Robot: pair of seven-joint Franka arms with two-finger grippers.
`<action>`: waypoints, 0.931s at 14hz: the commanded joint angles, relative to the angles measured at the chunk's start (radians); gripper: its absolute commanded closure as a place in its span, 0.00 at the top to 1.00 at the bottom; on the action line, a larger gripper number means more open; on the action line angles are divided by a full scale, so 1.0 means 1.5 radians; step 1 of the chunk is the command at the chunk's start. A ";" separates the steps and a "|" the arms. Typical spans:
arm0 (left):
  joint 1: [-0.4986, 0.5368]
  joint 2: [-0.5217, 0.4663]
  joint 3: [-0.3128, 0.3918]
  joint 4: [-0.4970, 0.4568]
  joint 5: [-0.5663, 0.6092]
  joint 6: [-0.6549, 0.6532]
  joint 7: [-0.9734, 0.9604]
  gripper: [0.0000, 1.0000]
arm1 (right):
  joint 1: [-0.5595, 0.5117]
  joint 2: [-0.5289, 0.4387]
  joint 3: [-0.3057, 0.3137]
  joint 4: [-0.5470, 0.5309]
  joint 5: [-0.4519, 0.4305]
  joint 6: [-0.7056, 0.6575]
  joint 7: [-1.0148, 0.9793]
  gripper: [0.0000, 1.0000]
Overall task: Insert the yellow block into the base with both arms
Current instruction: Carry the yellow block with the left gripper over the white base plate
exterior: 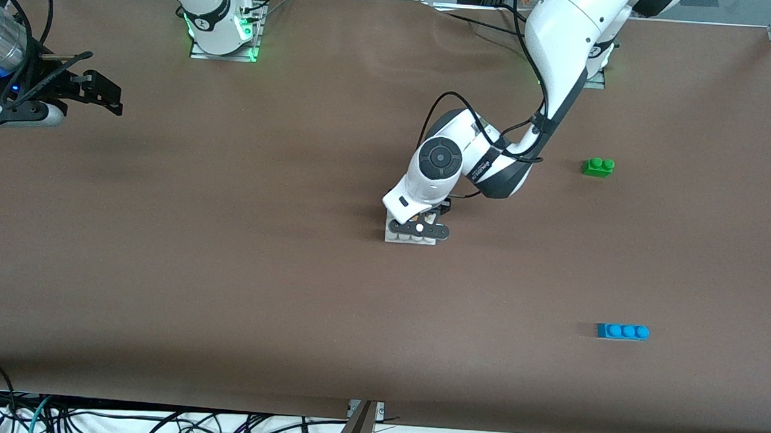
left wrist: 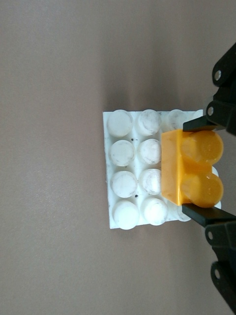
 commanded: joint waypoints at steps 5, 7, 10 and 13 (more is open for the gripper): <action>-0.011 0.012 0.008 0.009 0.019 -0.014 -0.021 0.27 | -0.007 -0.007 0.003 0.000 0.000 -0.012 0.001 0.99; -0.011 0.012 0.008 0.008 0.020 -0.016 -0.022 0.27 | -0.007 -0.007 0.003 0.001 0.000 -0.012 0.001 0.99; -0.012 0.012 0.008 0.007 0.019 -0.019 -0.026 0.27 | -0.007 -0.007 0.003 0.000 0.000 -0.012 0.001 0.99; -0.013 0.012 0.008 0.007 0.019 -0.026 -0.026 0.27 | -0.007 -0.008 0.003 0.001 0.000 -0.013 -0.001 0.99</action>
